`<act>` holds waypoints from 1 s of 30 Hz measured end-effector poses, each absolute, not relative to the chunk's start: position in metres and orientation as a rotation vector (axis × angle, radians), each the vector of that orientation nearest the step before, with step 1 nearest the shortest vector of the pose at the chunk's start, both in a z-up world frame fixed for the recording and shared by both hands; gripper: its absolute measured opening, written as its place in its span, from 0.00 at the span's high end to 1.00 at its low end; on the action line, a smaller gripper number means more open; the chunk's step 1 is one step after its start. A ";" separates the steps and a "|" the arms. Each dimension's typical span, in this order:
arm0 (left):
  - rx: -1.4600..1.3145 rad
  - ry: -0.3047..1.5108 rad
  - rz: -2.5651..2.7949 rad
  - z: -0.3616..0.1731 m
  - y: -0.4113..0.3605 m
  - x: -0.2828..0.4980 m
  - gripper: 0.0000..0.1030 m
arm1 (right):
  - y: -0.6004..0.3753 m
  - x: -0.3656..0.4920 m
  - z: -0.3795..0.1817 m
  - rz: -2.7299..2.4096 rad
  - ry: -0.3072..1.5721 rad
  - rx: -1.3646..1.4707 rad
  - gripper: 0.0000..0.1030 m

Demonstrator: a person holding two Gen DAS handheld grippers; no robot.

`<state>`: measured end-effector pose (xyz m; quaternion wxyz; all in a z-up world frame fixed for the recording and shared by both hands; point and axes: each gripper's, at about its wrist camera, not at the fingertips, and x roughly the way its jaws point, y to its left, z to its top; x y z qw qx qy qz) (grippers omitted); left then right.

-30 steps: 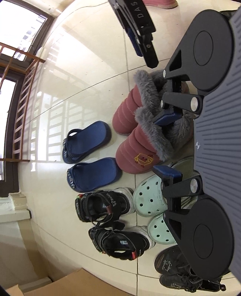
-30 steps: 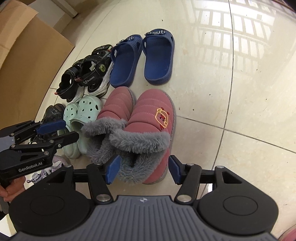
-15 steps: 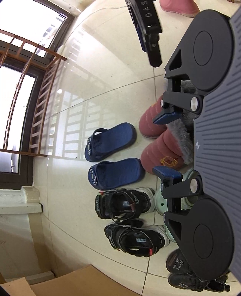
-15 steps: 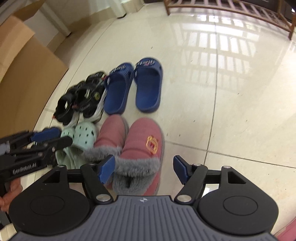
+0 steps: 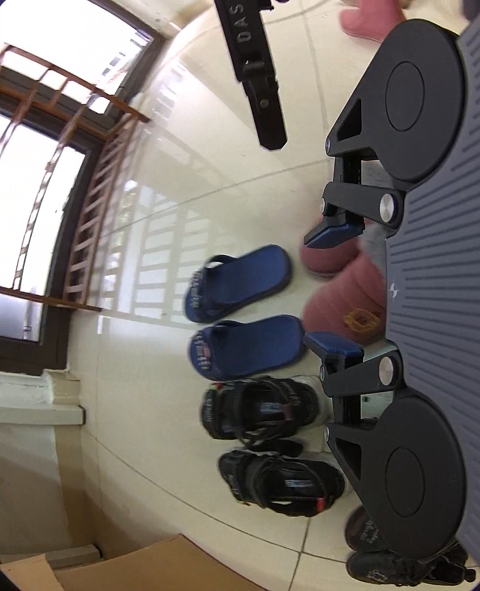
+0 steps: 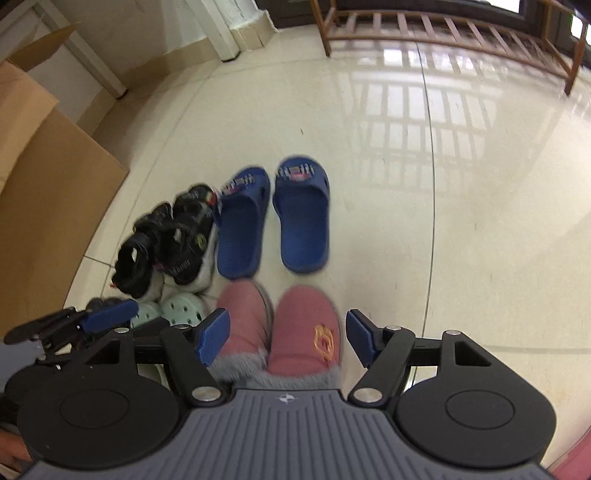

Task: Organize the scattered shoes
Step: 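Move both tools over the navy slides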

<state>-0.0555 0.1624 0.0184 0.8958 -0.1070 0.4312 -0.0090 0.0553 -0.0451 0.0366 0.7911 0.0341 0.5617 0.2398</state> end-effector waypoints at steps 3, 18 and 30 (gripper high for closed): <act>-0.236 0.861 -0.017 0.025 0.165 -0.047 0.47 | -0.032 0.079 0.054 0.526 1.171 0.037 0.26; -0.215 0.940 0.098 -0.003 0.195 -0.004 0.46 | 0.056 0.193 -0.007 0.774 1.175 -0.130 0.22; -0.249 0.977 0.187 0.016 0.198 0.034 0.46 | 0.074 0.253 -0.060 1.005 1.301 -0.230 0.22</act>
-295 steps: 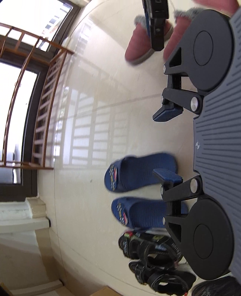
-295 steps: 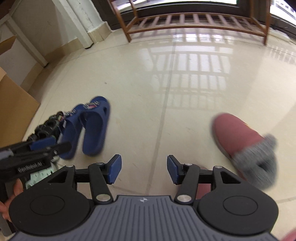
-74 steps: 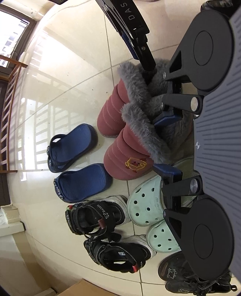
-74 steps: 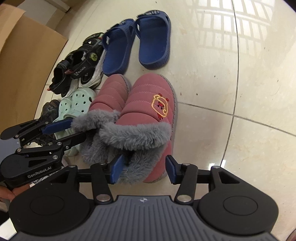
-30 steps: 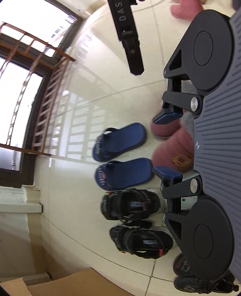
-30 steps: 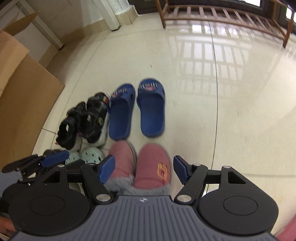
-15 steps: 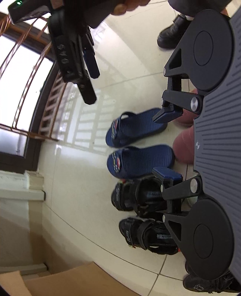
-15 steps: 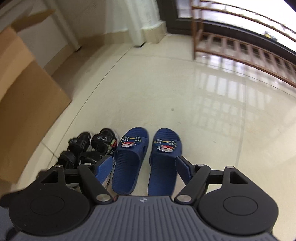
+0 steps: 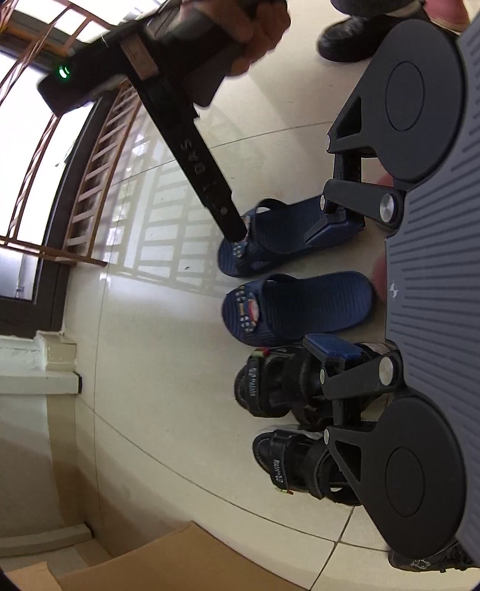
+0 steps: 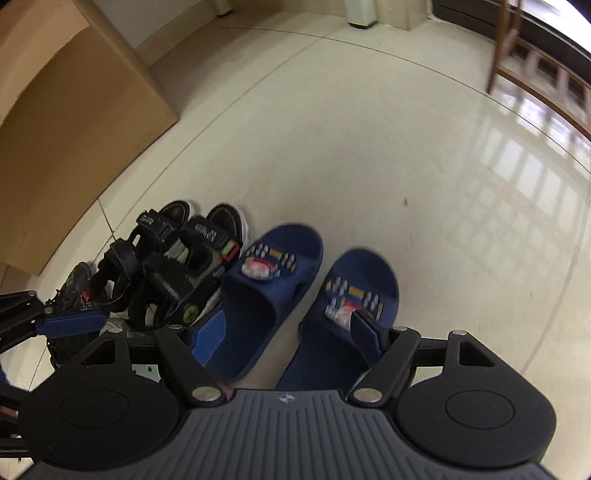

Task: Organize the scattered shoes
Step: 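Move both tools over the navy slides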

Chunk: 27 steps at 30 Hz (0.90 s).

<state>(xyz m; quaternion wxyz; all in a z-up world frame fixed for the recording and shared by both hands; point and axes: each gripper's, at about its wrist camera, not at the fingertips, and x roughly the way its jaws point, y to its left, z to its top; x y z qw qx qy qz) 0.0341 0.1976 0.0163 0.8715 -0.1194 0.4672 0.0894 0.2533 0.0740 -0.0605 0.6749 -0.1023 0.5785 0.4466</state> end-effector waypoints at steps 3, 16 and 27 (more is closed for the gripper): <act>-0.283 0.987 0.307 0.037 0.200 0.036 0.46 | 0.084 0.279 -0.071 1.064 1.317 -0.218 0.22; -0.452 0.970 0.905 0.076 0.156 0.035 0.46 | 0.141 0.339 -0.077 1.338 1.190 -0.317 0.22; -0.535 0.907 1.045 0.053 0.108 0.030 0.46 | 0.108 0.315 -0.085 1.437 1.200 -0.419 0.22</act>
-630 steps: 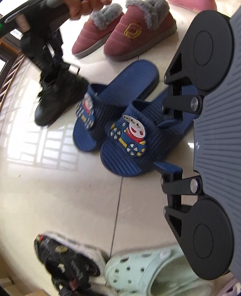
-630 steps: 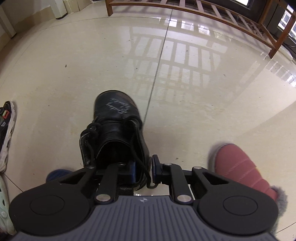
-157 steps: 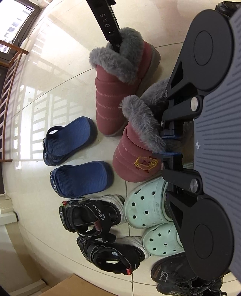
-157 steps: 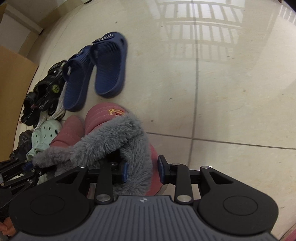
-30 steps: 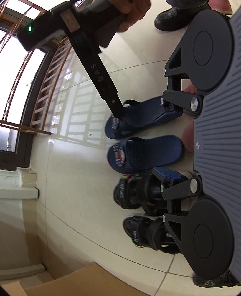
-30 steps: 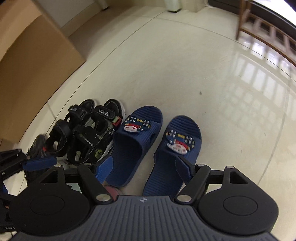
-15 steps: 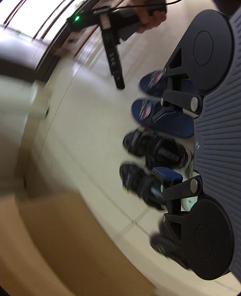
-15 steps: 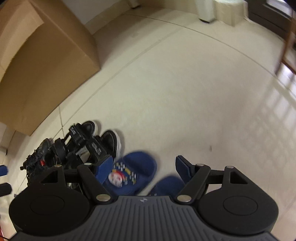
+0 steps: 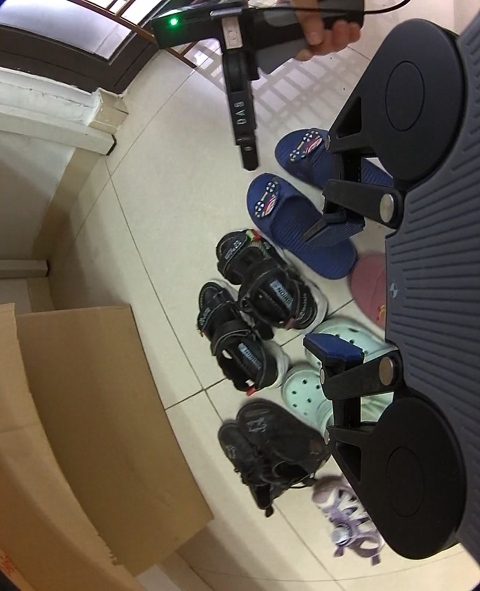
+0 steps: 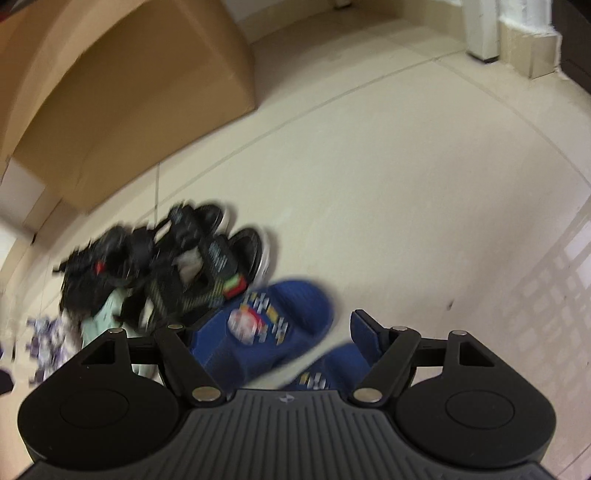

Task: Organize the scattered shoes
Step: 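Move both tools over the navy slides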

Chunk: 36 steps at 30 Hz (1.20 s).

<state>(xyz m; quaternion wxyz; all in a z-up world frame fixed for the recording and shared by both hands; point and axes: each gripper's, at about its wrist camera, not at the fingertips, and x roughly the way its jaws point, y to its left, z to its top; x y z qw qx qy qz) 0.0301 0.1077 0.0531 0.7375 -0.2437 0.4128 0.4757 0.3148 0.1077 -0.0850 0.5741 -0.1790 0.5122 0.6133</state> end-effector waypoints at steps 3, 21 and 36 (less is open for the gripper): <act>-0.531 0.872 1.066 0.039 0.104 0.031 0.46 | 0.092 0.312 -0.077 1.463 1.182 -0.482 0.22; -0.607 0.770 1.152 0.000 0.112 0.022 0.46 | 0.062 0.310 -0.034 1.558 1.135 -0.839 0.22; -0.533 0.802 1.131 -0.010 0.074 0.052 0.46 | 0.077 0.312 -0.063 1.733 1.040 -0.939 0.22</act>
